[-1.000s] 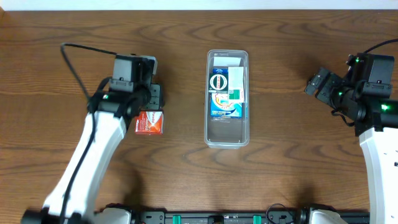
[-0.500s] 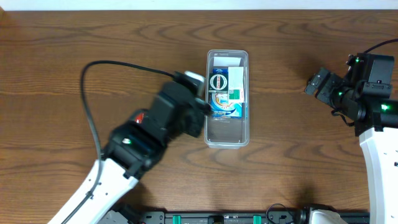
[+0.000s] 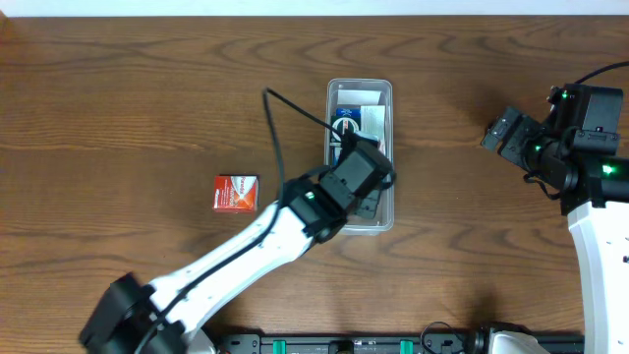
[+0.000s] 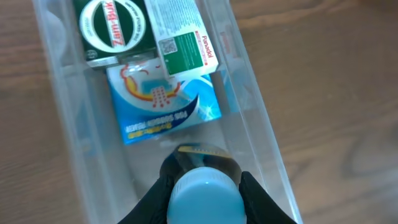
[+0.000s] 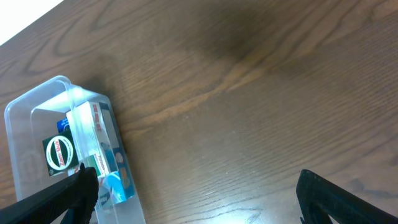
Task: Pack container
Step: 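Carry the bottle with the left gripper and lower it into the container, then release the bottle, move left gripper back and grasp the red-and-white box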
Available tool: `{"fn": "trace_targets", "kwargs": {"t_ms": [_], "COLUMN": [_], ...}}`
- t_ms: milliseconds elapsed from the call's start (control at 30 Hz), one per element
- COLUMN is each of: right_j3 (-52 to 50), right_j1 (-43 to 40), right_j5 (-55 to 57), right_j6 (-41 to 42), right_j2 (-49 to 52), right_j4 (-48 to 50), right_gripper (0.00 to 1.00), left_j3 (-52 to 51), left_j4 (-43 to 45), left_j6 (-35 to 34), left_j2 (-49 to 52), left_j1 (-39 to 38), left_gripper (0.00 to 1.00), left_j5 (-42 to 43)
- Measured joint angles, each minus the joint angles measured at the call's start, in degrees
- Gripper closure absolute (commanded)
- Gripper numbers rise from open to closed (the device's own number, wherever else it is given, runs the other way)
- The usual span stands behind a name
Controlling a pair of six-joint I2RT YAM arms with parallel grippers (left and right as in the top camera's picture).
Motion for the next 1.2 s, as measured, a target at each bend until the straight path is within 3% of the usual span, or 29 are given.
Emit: {"fn": "trace_targets", "kwargs": {"t_ms": [400, 467, 600, 700, 800, 1067, 1133, 1200], "right_j3": [0.0, 0.0, 0.0, 0.0, 0.0, 0.0, 0.0, 0.0], "right_j1": [0.0, 0.0, 0.0, 0.0, 0.0, 0.0, 0.0, 0.0], "right_j5": [0.0, 0.0, 0.0, 0.0, 0.0, 0.0, 0.0, 0.0], "right_j6": [0.0, 0.0, 0.0, 0.0, 0.0, 0.0, 0.0, 0.0], "right_j2": [0.0, 0.0, 0.0, 0.0, 0.0, 0.0, 0.0, 0.0], "right_j4": [-0.02, -0.02, 0.0, -0.02, -0.02, -0.02, -0.02, -0.02], "right_gripper": [0.01, 0.01, 0.01, 0.01, 0.01, 0.01, 0.01, 0.01], "left_j3": [0.0, 0.0, 0.0, 0.2, 0.39, 3.5, 4.76, 5.77], "left_j4": [2.86, 3.56, 4.11, 4.94, 5.42, 0.63, -1.99, -5.62], "left_j6": [-6.54, -6.8, -7.43, -7.5, -7.54, -4.55, -3.37, -2.51], "left_j2": [5.31, 5.97, 6.58, 6.58, 6.58, 3.04, -0.11, -3.56], "left_j1": [-0.55, -0.55, -0.55, -0.57, -0.55, -0.55, -0.55, -0.42], "left_gripper": [0.79, 0.69, 0.58, 0.4, 0.35, 0.35, 0.28, 0.15], "left_j5": [-4.11, -4.09, -4.13, -4.33, -4.57, -4.79, -5.33, -6.73]}}
